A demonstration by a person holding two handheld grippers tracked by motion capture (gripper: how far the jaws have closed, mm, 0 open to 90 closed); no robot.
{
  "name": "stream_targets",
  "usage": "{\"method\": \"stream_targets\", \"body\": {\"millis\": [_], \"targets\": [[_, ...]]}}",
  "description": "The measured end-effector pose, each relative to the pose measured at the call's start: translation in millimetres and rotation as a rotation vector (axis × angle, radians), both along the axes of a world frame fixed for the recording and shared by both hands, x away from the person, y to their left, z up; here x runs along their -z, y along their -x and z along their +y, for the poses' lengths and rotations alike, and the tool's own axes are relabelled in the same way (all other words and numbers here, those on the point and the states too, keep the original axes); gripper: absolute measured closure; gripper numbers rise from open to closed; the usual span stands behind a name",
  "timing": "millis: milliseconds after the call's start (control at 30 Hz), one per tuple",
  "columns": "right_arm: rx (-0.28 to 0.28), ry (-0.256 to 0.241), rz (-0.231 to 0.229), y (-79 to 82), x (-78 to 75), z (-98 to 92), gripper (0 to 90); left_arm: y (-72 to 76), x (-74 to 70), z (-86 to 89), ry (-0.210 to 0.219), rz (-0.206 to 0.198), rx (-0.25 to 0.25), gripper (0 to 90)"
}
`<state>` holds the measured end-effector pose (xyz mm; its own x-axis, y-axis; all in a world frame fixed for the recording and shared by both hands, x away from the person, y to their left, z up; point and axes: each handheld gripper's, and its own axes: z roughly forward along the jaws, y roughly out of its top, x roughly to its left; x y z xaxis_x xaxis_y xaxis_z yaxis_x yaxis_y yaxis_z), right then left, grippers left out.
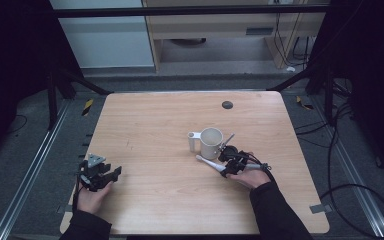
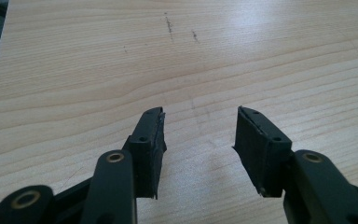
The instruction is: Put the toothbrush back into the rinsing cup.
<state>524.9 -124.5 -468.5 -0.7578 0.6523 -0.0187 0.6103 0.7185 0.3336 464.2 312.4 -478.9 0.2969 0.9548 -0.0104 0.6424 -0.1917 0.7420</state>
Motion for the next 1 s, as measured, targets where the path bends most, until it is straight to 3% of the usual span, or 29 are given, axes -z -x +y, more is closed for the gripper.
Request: {"method": "stream_targets", "body": {"millis": [567,767,1000], "targets": [[-0.011,0.028,0.048,-2.4,-1.4,3.8,67.0,0.0,0.1,-0.2,-0.001,0.002,0.001,51.5],[-0.008,0.005,0.056,4.3,-7.8,1.5,67.1,0.0,-0.1,-0.6,0.0,0.002,0.001,51.6],[0.0,-0.049,0.026,14.8,-22.5,-5.2,67.1,0.1,-0.4,-0.9,0.002,0.002,0.0,51.6]]}}
